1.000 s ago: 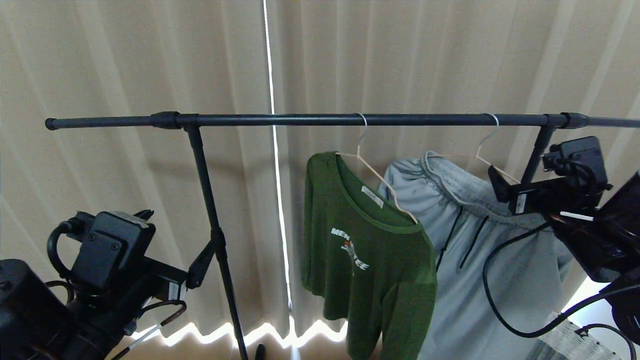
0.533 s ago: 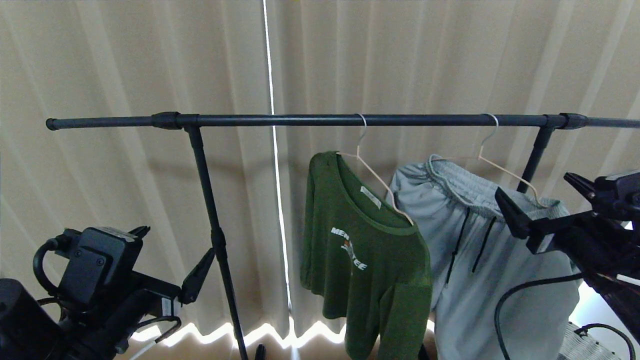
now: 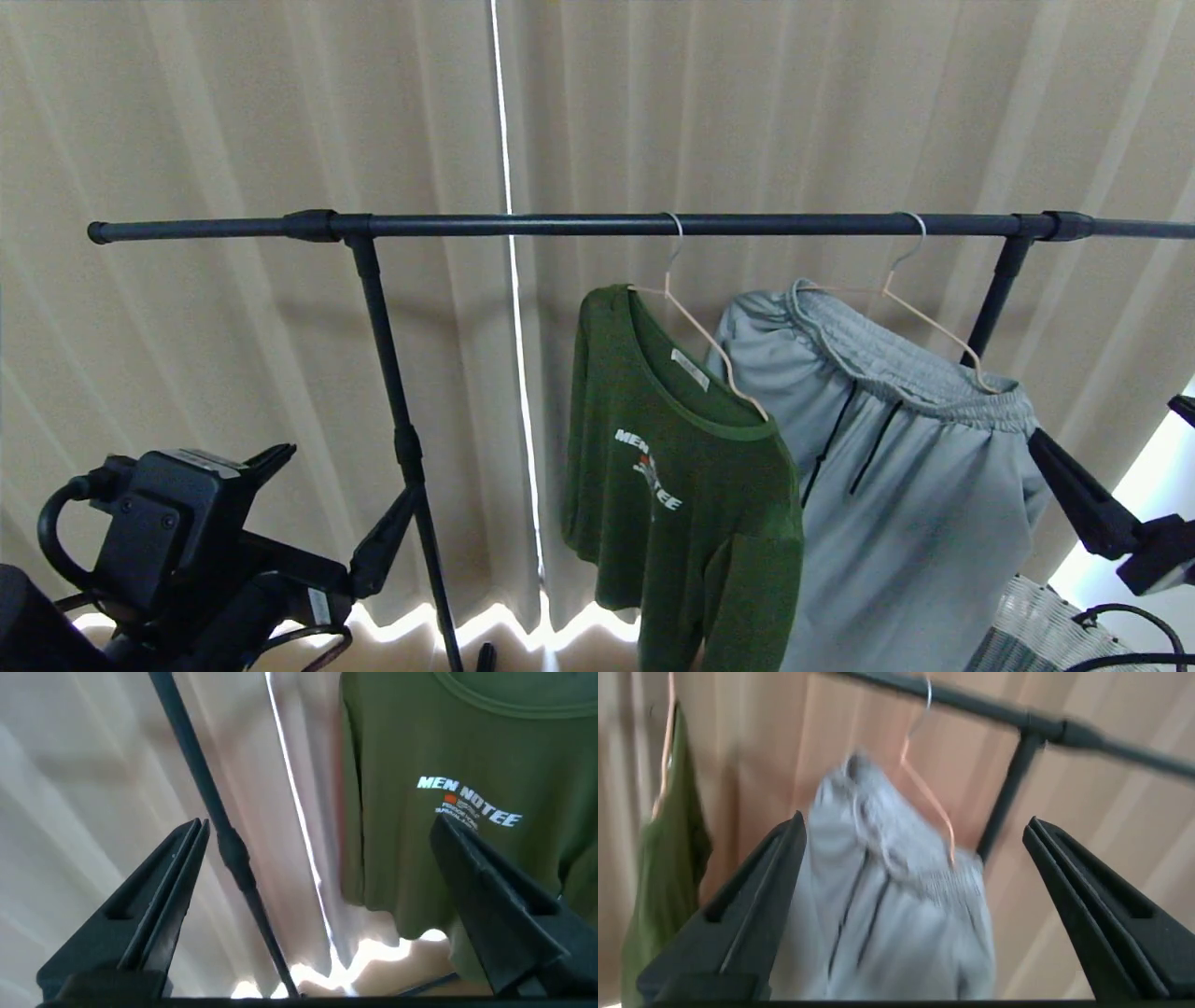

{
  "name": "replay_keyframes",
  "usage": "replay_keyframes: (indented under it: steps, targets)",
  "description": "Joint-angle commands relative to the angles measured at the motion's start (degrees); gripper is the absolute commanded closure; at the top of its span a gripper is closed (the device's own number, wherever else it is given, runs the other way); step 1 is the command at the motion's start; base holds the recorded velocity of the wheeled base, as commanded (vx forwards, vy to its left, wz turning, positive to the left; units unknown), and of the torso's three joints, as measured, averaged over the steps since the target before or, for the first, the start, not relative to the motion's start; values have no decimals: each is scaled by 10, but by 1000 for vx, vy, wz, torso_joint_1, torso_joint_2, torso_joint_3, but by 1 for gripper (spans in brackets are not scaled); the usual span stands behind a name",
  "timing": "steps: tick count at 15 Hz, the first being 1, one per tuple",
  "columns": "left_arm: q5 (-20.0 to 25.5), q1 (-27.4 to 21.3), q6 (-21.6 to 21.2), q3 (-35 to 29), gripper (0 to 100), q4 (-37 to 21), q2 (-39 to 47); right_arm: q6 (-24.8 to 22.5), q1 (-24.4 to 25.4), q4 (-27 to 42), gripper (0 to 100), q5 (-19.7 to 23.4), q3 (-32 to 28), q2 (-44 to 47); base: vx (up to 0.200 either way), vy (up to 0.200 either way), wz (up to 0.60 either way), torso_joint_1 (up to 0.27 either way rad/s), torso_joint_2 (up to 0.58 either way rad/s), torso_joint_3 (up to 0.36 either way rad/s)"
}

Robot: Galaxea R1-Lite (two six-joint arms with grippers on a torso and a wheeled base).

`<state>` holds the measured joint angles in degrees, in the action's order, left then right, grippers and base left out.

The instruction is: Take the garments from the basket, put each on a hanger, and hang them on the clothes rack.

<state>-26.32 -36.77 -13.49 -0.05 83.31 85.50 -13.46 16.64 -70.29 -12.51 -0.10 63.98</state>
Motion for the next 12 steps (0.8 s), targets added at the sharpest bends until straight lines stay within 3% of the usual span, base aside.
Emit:
replay_keyframes:
  steps: [1,2,3,4,5,7,10,12]
  targets:
    - [-39,5,-11,0,0,-2,2,12,-2,258,0,3,-1,-242,0,0,0,0,0,0]
    - [-52,6,-14,0,0,-2,3,18,-5,288,0,3,-3,-263,0,0,0,0,0,0]
    - [-89,6,-24,0,0,-4,3,49,-28,399,0,1,-19,-337,0,0,0,0,0,0]
    - [-103,6,-26,0,0,-5,2,61,-42,462,0,2,-26,-373,0,0,0,0,0,0]
    - [-109,7,-27,0,0,-5,2,62,-47,480,0,2,-28,-384,0,0,0,0,0,0]
    - [-151,11,-35,0,0,-5,-3,63,-77,589,0,2,-32,-467,0,0,0,0,0,0]
    - [-170,12,-41,0,0,-16,-46,62,-109,648,0,-1,-36,-511,0,0,0,0,0,0]
    - [-170,51,-43,0,0,-82,-96,62,-110,749,0,-5,-73,-563,0,0,0,0,0,0]
